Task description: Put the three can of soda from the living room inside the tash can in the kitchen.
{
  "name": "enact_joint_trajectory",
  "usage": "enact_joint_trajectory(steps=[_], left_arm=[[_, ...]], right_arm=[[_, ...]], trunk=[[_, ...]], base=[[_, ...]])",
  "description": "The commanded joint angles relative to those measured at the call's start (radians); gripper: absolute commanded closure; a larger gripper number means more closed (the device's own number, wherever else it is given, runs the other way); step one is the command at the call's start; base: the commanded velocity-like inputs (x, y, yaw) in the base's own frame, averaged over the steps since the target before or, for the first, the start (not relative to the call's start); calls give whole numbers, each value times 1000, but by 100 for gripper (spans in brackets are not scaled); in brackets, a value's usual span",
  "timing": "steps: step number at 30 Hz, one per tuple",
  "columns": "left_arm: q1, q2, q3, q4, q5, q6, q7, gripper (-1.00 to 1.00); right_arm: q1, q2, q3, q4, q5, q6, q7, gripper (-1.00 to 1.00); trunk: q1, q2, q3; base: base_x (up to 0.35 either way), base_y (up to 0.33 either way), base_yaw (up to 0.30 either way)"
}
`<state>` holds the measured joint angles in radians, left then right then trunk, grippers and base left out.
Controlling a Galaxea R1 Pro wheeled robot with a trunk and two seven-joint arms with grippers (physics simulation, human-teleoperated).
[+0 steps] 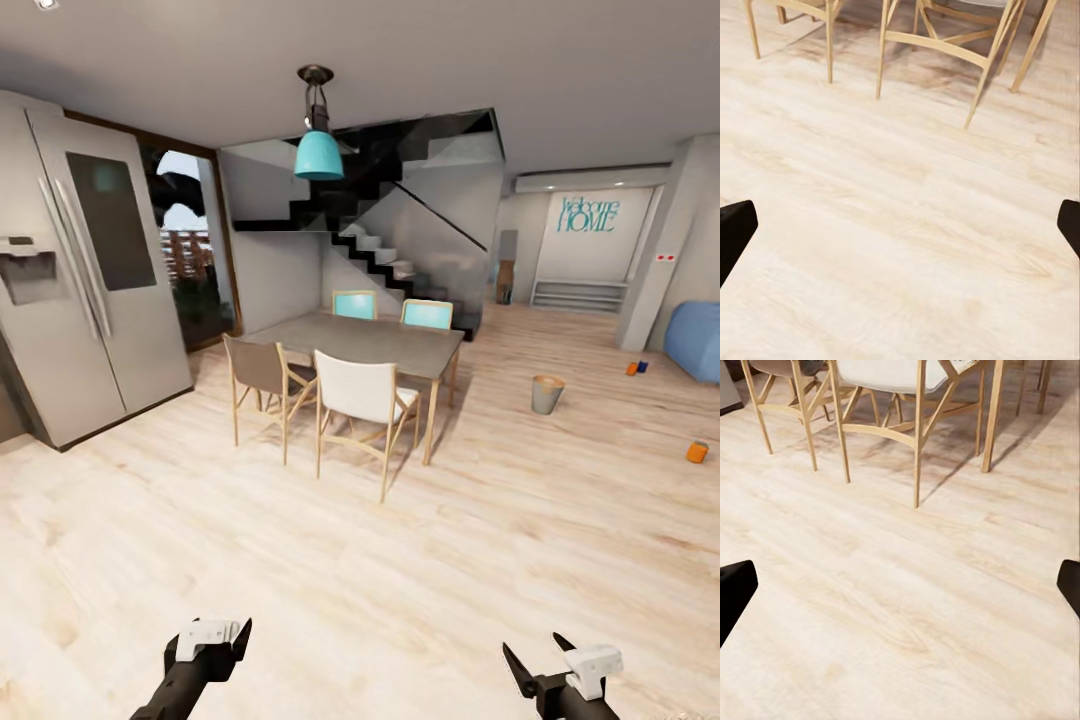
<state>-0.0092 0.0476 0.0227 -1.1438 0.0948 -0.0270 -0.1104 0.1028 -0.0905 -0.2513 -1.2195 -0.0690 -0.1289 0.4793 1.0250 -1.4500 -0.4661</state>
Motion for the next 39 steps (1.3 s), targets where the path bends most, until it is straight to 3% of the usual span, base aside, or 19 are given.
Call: enact_joint_trajectory(steps=[1, 27, 39], left_arm=[[0, 0, 0, 0, 0, 0, 0, -100], [0, 0, -1, 17, 1, -1, 0, -100], [0, 0, -1, 20, 2, -1, 0, -100]], right_arm=[[0, 0, 0, 0, 0, 0, 0, -100], [0, 1, -1, 0, 0, -1, -10, -100], [0, 2, 0, 0, -1, -1, -10, -100]], trunk=[[0, 0, 0], [0, 0, 0], [0, 0, 0]], base=[[250, -181, -239], [253, -176, -45], [252, -159, -200]])
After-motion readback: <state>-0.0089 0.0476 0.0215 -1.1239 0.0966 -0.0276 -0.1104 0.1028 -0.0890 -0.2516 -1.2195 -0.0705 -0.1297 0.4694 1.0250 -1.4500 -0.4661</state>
